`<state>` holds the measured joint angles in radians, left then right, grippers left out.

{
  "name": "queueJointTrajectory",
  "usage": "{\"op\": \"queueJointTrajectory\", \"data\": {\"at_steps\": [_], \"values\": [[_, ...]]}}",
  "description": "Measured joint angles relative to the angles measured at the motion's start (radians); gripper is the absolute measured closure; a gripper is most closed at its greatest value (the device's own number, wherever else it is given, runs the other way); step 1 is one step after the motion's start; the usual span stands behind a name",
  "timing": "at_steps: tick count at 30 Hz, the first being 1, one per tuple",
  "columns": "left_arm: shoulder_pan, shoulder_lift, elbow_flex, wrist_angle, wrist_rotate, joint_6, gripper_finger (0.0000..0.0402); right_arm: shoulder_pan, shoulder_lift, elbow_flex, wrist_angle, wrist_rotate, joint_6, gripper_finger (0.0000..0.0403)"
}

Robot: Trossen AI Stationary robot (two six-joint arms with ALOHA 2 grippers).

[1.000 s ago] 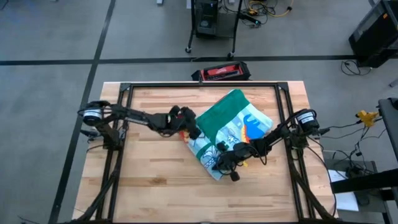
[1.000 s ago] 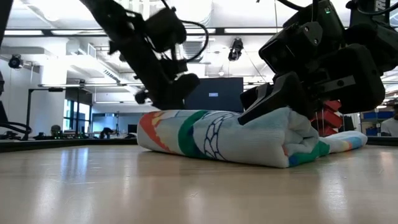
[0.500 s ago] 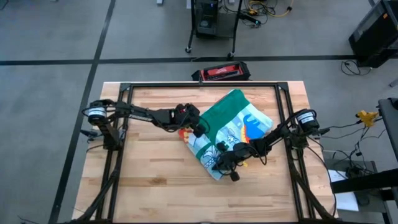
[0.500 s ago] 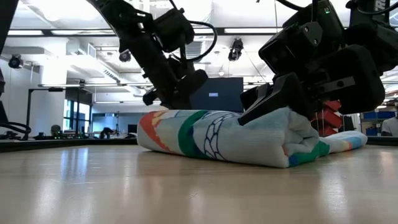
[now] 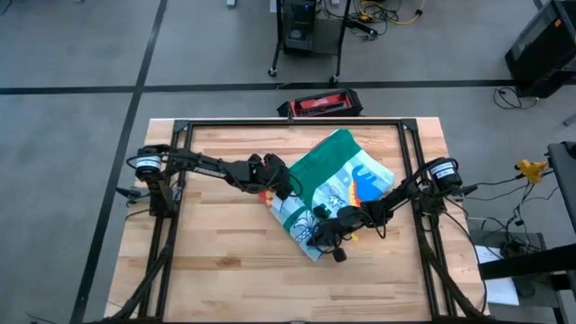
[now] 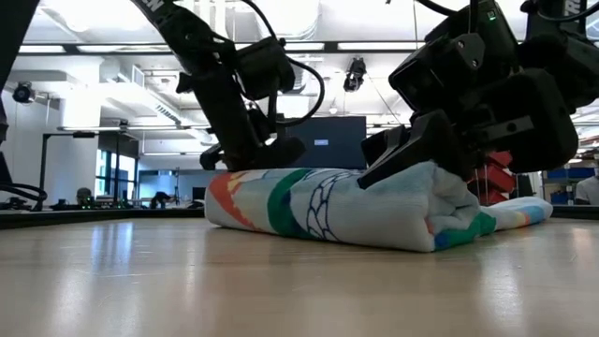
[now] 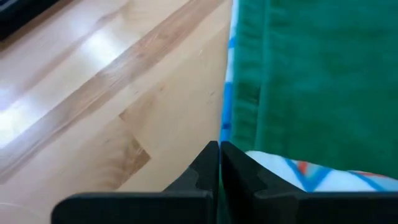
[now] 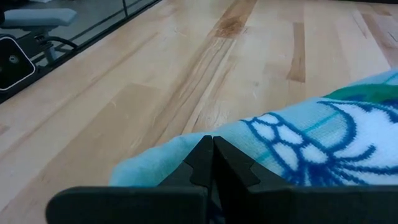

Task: Roll towel
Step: Roll the multi-color dinosaur print towel

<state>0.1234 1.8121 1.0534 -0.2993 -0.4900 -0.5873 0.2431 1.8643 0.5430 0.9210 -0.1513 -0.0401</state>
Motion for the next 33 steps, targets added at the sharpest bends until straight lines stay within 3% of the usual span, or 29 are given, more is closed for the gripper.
{"op": "queueJointTrajectory", "data": {"at_steps": [6, 12, 17, 23, 27, 33], "values": [[0.002, 0.000, -0.001, 0.004, -0.029, 0.002, 0.0402, 0.037, -0.103, 0.000, -0.101, 0.054, -0.089, 0.0403], [0.002, 0.001, -0.002, 0.030, -0.047, 0.038, 0.0401, -0.002, -0.170, 0.000, -0.207, -0.024, -0.175, 0.0403], [0.010, 0.001, -0.002, 0.068, -0.051, 0.125, 0.0401, -0.012, -0.114, 0.014, -0.199, -0.043, -0.097, 0.0403], [0.042, 0.001, -0.002, 0.135, -0.058, 0.247, 0.0401, 0.072, 0.020, 0.153, -0.194, 0.142, 0.057, 0.0403], [0.047, -0.002, -0.003, 0.160, -0.058, 0.362, 0.0401, 0.093, 0.103, 0.279, -0.207, 0.154, 0.051, 0.0403], [0.045, -0.077, -0.001, 0.149, -0.024, 0.487, 0.0401, 0.080, 0.091, 0.353, -0.261, 0.151, 0.022, 0.0403]]}}
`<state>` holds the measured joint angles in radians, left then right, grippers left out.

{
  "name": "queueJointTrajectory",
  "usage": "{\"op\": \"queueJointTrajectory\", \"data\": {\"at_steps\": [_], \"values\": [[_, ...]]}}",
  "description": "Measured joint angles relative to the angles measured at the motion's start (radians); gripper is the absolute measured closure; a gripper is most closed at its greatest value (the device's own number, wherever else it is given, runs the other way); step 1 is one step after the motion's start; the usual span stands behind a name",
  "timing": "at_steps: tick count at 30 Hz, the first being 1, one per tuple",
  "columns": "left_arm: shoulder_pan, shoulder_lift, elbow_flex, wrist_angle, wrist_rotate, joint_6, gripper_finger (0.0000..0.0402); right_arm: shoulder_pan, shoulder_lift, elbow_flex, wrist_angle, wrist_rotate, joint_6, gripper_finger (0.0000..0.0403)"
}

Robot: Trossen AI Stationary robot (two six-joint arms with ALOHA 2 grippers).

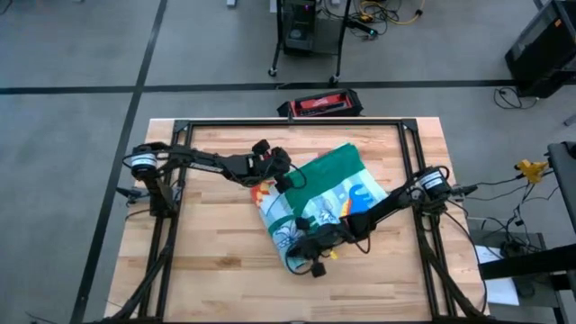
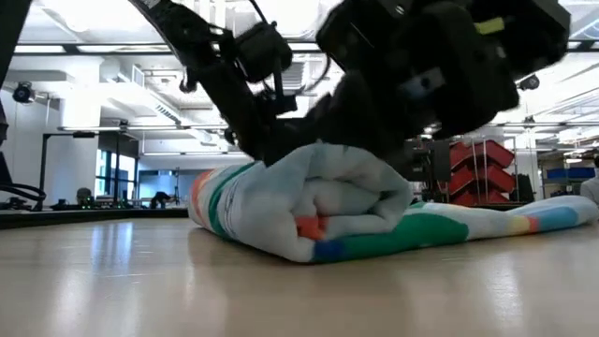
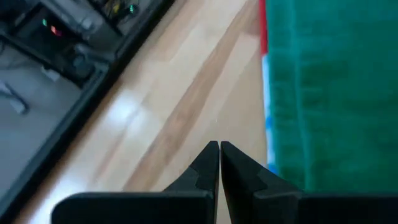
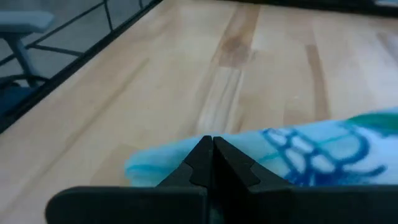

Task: Roll towel
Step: Roll the multi-color dinosaur print towel

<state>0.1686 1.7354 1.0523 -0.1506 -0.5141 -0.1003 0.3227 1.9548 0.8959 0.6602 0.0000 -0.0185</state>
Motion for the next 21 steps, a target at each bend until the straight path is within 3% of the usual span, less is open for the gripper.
{"op": "queueJointTrajectory", "data": {"at_steps": [5, 11, 16, 21], "values": [[-0.035, -0.147, 0.000, -0.083, 0.078, -0.036, 0.0401, -0.008, -0.081, 0.008, -0.075, -0.003, -0.074, 0.0403], [-0.137, -0.285, -0.030, -0.270, -0.012, -0.277, 0.0401, -0.071, -0.125, -0.029, -0.071, -0.142, -0.161, 0.0403], [-0.203, -0.245, -0.123, -0.242, -0.037, -0.430, 0.0401, -0.091, -0.100, -0.044, -0.061, -0.252, -0.188, 0.0403], [-0.214, -0.184, -0.272, 0.048, -0.063, -0.424, 0.0401, -0.056, -0.049, -0.044, 0.026, -0.348, -0.141, 0.0403]]}}
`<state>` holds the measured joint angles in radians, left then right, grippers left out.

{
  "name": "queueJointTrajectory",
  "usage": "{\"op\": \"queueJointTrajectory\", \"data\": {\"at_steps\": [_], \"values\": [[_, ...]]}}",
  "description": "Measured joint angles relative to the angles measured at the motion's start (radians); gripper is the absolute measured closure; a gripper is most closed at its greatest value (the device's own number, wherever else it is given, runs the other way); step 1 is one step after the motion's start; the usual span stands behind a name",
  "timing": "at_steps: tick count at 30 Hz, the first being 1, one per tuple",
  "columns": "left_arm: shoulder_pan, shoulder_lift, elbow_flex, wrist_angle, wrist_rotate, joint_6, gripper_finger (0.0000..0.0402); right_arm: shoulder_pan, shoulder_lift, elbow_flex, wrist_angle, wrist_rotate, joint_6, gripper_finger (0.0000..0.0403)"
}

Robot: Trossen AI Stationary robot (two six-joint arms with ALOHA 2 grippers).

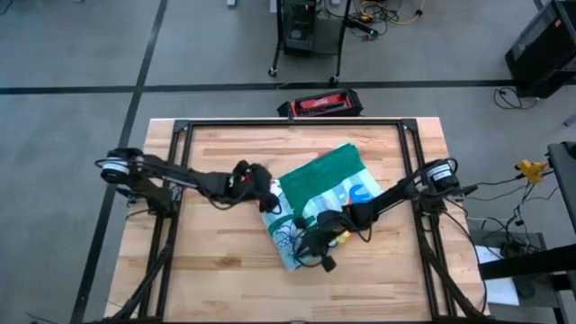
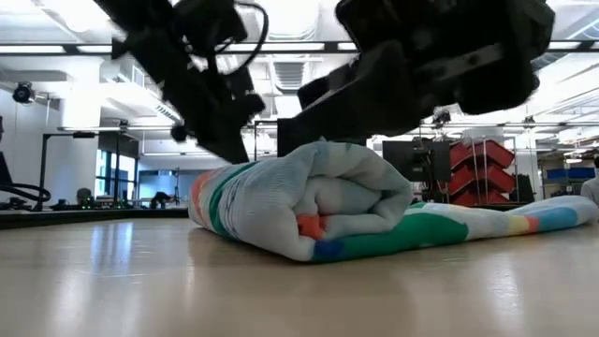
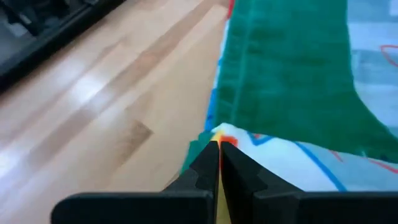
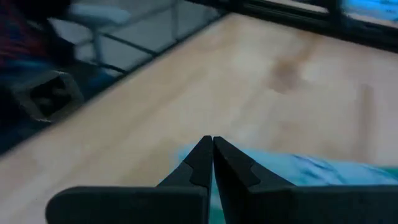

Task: Roll towel
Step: Roll the multi-color dinosaur print towel

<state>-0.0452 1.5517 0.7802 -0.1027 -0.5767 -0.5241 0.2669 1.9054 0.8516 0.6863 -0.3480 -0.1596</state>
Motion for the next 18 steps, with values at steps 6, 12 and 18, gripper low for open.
{"op": "queueJointTrajectory", "data": {"at_steps": [6, 12, 18], "values": [[0.008, 0.018, -0.211, 0.440, 0.017, 0.083, 0.0401, 0.017, 0.091, -0.002, 0.143, 0.007, 0.077, 0.0403], [0.021, 0.044, -0.318, 0.683, 0.016, 0.170, 0.0401, 0.019, 0.150, 0.032, 0.230, 0.035, 0.160, 0.0403], [0.024, 0.066, -0.317, 0.717, 0.017, 0.219, 0.0401, -0.015, 0.044, 0.033, 0.134, 0.056, 0.047, 0.0403]]}}
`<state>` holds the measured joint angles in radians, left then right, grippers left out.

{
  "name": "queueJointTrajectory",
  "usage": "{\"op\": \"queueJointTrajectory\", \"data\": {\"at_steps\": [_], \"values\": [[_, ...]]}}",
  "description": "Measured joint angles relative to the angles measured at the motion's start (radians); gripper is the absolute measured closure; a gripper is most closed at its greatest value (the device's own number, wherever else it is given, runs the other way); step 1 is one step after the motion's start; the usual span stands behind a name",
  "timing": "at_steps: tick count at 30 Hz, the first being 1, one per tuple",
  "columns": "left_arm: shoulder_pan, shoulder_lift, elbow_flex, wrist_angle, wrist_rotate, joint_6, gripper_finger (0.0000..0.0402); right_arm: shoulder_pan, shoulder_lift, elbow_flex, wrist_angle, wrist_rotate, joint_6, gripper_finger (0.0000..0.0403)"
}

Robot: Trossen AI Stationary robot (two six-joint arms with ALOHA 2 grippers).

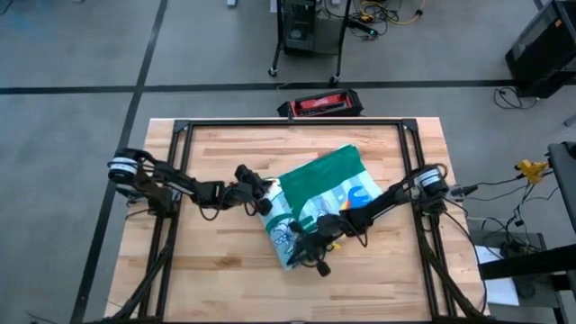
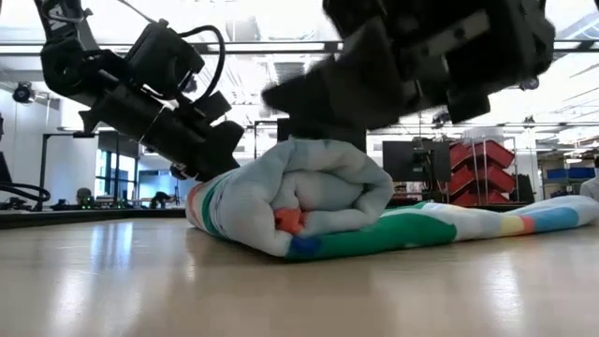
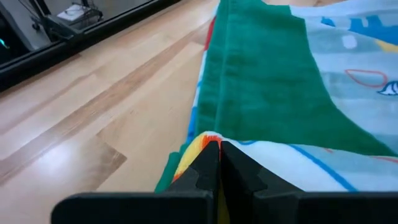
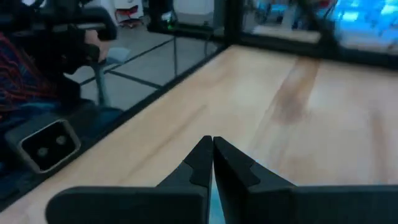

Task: Roll towel
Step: Roll the multi-color dinosaur print towel

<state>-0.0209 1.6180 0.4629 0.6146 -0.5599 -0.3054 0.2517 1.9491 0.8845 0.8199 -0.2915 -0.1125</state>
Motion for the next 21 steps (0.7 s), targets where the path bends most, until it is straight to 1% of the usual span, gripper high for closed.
{"op": "queueJointTrajectory", "data": {"at_steps": [2, 4, 5, 7, 9, 12, 15, 18, 21], "values": [[0.005, 0.007, 0.008, 0.002, 0.001, 0.029, 0.0401, -0.019, -0.009, 0.001, -0.040, 0.049, -0.053, 0.0403], [0.012, 0.018, 0.020, 0.000, 0.001, 0.056, 0.0402, -0.032, -0.004, -0.003, -0.080, 0.054, -0.075, 0.0403], [0.017, 0.025, 0.026, 0.001, 0.001, 0.068, 0.0402, -0.034, 0.005, -0.004, -0.082, 0.039, -0.075, 0.0403], [0.027, 0.038, 0.034, 0.004, 0.002, 0.089, 0.0401, -0.026, 0.026, -0.004, -0.074, 0.022, -0.079, 0.0403], [0.039, 0.063, 0.046, 0.021, 0.010, 0.108, 0.0401, -0.014, 0.057, -0.003, -0.061, 0.028, -0.066, 0.0403], [0.055, 0.101, 0.053, 0.079, 0.070, 0.153, 0.0401, 0.002, 0.115, 0.011, 0.008, 0.040, -0.012, 0.0403], [0.060, 0.148, 0.065, 0.153, 0.126, 0.205, 0.0401, 0.026, 0.177, 0.059, 0.068, 0.090, 0.057, 0.0403], [0.062, 0.187, 0.085, 0.184, 0.135, 0.269, 0.0401, 0.047, 0.213, 0.131, 0.020, 0.142, 0.068, 0.0403], [0.062, 0.195, 0.097, 0.186, 0.161, 0.315, 0.0401, 0.054, 0.213, 0.174, -0.050, 0.151, 0.053, 0.0403]]}}
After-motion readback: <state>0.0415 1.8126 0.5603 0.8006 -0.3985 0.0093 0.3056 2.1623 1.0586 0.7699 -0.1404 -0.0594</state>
